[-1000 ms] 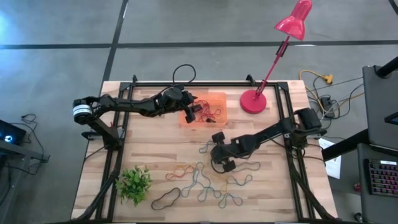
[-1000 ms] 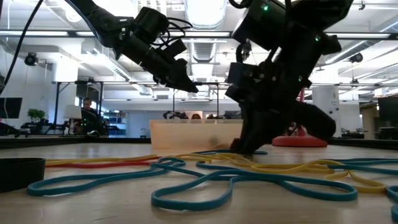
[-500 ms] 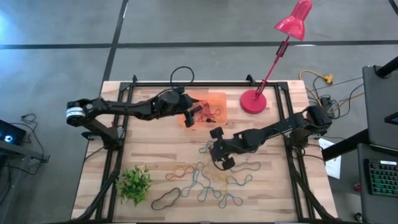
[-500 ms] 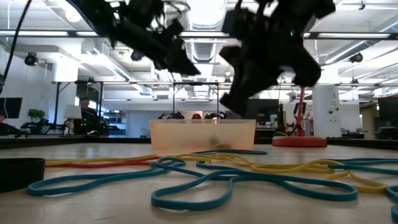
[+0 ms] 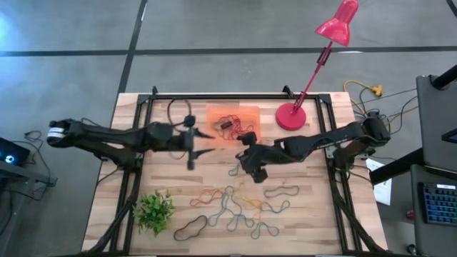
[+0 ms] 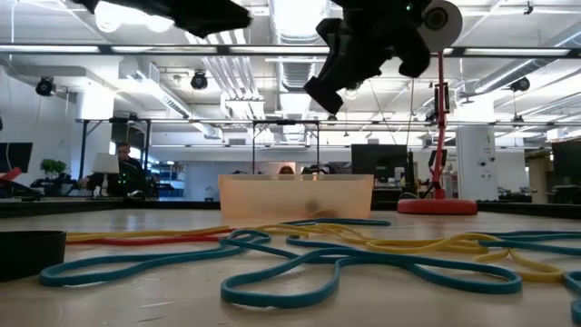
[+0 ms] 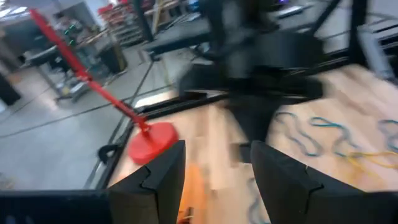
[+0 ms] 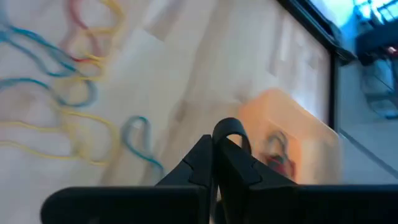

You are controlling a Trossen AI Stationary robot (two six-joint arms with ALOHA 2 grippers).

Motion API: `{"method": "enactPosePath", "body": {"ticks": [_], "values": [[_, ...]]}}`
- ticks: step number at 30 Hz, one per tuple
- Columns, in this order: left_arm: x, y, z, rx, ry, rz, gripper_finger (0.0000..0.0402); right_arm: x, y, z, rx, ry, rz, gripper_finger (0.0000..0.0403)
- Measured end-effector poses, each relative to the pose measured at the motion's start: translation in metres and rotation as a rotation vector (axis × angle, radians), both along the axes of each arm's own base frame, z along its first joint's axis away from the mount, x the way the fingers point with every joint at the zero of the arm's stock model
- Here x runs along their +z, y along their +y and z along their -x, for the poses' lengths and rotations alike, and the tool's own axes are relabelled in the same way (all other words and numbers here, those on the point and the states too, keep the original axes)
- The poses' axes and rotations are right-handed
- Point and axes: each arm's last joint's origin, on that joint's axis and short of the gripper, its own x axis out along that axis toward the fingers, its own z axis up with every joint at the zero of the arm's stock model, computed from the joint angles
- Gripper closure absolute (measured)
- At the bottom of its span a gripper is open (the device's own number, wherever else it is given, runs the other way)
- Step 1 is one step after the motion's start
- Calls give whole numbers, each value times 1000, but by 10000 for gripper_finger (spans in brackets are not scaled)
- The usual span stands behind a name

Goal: Pick and place rubber bands into bin
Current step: Put the black rubber band into the orange bin

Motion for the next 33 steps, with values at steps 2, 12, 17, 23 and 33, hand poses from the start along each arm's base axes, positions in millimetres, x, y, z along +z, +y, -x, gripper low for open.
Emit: {"method": "enactPosePath", "body": {"ticks": [2, 12, 17, 23, 33], "values": [[-8, -8, 13, -37, -5, 1, 234, 3, -10, 0, -25, -9, 5, 395], [-53, -21, 51, -111, -112, 83, 234, 1, -89, -14, -155, -123, -31, 394], [-51, -19, 58, -111, -165, 85, 234, -11, -128, -18, -261, -150, -82, 394], [-54, -19, 59, -113, -157, 68, 234, -26, -154, -18, -361, -132, -125, 394], [-59, -20, 53, -111, -135, 53, 234, -43, -175, -18, -418, -118, -157, 394]]}}
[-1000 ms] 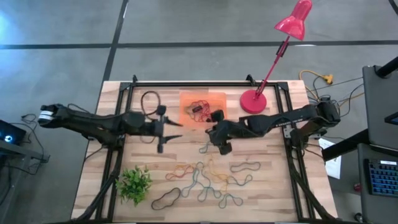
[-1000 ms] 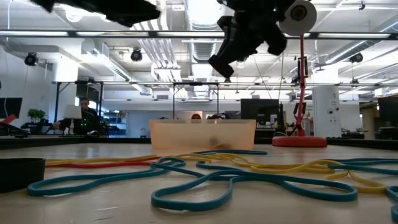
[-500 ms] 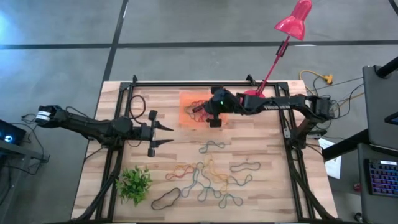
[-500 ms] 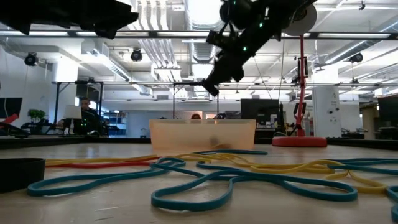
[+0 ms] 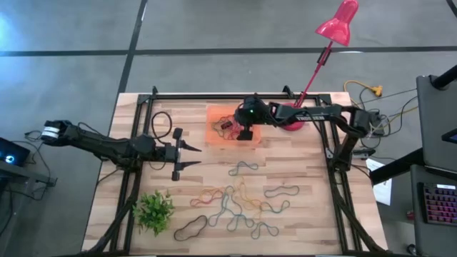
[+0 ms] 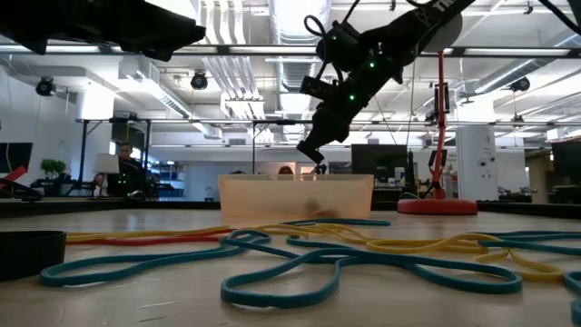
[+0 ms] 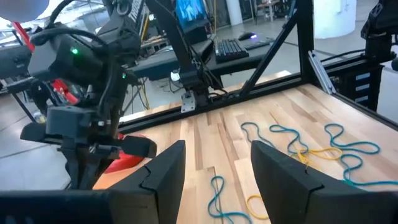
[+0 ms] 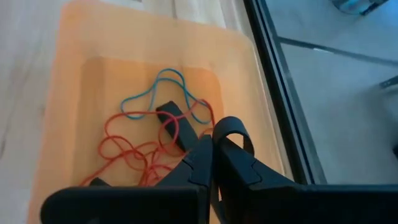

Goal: Pick and place rubber bands into bin
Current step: Put the black rubber band into the orange bin, then put the blue rubber band into the orange bin

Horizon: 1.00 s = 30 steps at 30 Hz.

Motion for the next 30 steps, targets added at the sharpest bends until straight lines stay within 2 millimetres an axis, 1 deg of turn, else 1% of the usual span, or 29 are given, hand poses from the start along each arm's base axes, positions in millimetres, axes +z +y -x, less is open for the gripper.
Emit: {"method": "enactPosePath", "body": {"ticks": [6, 9, 14, 17, 23, 26, 30], "values": [[-1, 0, -3, 2, -3, 0, 234, -9, -14, 3, -40, 20, -11, 394], [-2, 0, -4, 5, 5, -17, 234, -13, -20, 3, -84, 7, -44, 394], [-5, -1, -6, 8, 20, -26, 234, -19, -23, 3, -12, -16, -153, 385], [-6, -1, -7, 9, 24, -27, 234, -21, -22, 2, -10, -15, -170, 362], [-6, -1, -7, 9, 26, -31, 234, -20, -22, 4, -13, -11, -176, 298], [-6, -1, -7, 9, 27, -31, 234, -18, -21, 6, -28, -3, -199, 272], [-7, -1, -8, 9, 35, -32, 234, -21, -14, 12, 4, 121, -304, 253]]}}
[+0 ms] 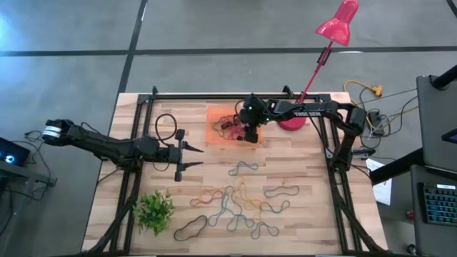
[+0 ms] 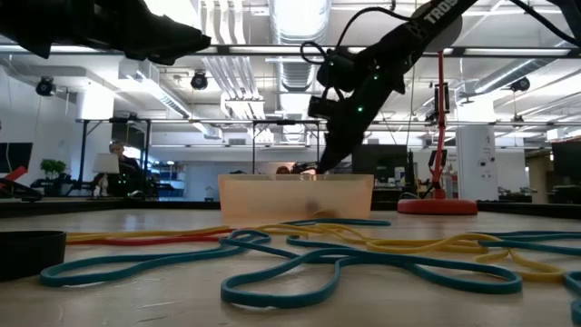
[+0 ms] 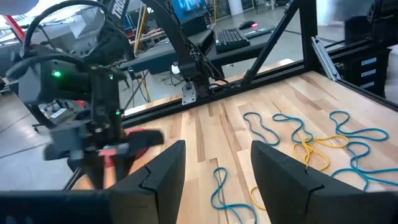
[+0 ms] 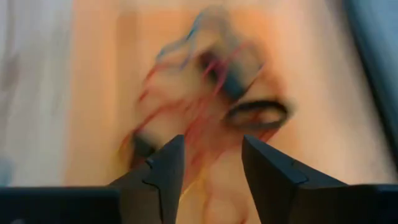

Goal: Pick and place rubber bands into bin
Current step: Put the blue rubber band into the orange bin

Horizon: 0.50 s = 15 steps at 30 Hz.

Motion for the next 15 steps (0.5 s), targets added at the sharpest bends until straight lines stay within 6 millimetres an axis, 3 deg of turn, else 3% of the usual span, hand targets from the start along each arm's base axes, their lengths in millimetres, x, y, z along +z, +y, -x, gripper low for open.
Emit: {"method": "enactPosePath", "body": {"ticks": [7, 15], "values": [[-1, 0, -1, 1, 3, -22, 234, 8, 35, 19, 38, 252, -150, 259], [-1, 1, -1, 22, 7, -28, 234, 31, 86, 29, 108, 228, -162, 280]]}}
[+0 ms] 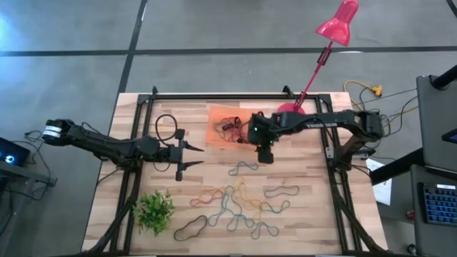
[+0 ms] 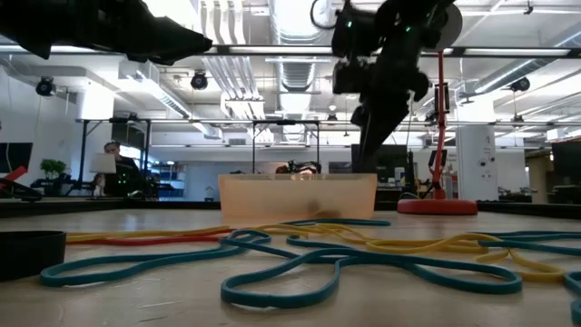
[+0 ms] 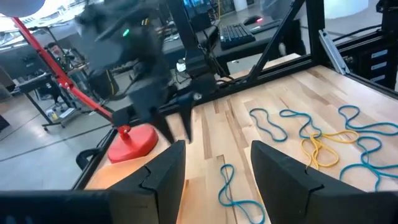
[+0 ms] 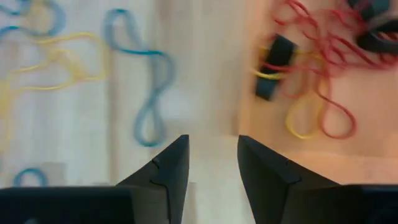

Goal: Pick and place rubber bands into bin
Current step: Put the blue rubber band into the orange bin

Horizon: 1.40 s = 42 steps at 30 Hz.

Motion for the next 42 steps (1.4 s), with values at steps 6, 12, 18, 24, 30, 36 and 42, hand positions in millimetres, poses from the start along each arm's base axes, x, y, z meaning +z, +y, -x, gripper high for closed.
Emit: {"method": "enactPosePath", "body": {"ticks": [6, 12, 18, 24, 30, 36, 42], "values": [[0, 0, 0, 3, -2, 2, 234, 7, 27, 5, 29, -27, 81, 294], [0, 0, 0, 4, -5, 8, 234, 5, 51, 14, 36, -19, 119, 307], [0, 0, 0, 7, -4, 8, 234, -21, 76, 33, -22, 73, 65, 317], [0, 0, 0, 10, -2, 8, 234, -46, 98, 49, -46, 117, 33, 317], [0, 0, 0, 10, -3, 5, 234, -55, 106, 38, 19, -120, 15, 310], [0, 0, 0, 10, -3, 6, 234, -60, 103, 30, 52, -231, 59, 315], [0, 0, 0, 10, -4, 7, 234, -78, 99, 27, 32, -171, 128, 324]]}}
